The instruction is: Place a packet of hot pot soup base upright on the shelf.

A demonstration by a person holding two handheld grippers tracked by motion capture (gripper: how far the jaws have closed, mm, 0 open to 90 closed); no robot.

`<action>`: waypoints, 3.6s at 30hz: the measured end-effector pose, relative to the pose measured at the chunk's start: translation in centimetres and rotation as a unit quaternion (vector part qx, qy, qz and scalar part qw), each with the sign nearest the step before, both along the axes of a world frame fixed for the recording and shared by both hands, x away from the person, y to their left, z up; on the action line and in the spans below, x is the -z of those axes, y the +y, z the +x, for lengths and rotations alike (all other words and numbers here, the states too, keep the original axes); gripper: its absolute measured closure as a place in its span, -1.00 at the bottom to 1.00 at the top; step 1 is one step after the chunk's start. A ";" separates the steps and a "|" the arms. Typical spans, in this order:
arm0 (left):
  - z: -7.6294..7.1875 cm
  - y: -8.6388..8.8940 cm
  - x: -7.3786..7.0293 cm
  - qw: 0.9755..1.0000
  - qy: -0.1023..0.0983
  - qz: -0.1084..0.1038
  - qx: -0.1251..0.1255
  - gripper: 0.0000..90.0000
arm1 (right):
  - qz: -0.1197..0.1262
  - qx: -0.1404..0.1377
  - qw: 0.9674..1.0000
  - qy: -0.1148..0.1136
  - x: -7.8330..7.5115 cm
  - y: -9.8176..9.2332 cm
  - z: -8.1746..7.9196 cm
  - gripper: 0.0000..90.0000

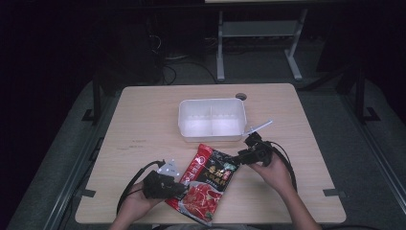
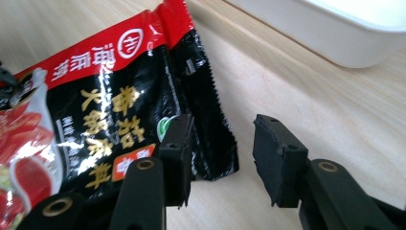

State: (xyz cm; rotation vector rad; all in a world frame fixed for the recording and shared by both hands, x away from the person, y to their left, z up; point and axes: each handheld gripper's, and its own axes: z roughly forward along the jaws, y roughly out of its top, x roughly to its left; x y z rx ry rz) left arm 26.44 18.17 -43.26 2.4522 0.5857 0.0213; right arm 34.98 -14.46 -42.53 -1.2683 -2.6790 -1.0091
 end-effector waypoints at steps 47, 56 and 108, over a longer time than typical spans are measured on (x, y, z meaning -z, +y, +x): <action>1.5 1.5 0.5 0.995 0.045 -0.077 -0.047 -0.48 | 0.076 -0.081 0.993 -0.047 -6.4 1.9 -2.6 0.98; 1.7 1.6 0.5 0.992 0.063 -0.104 -0.034 -0.44 | 0.092 -0.117 0.986 -0.079 -9.3 3.8 -4.2 0.98; 1.3 2.8 -0.5 0.992 0.036 -0.121 -0.027 0.45 | 0.155 -0.126 0.979 0.023 -3.0 6.5 -3.0 0.47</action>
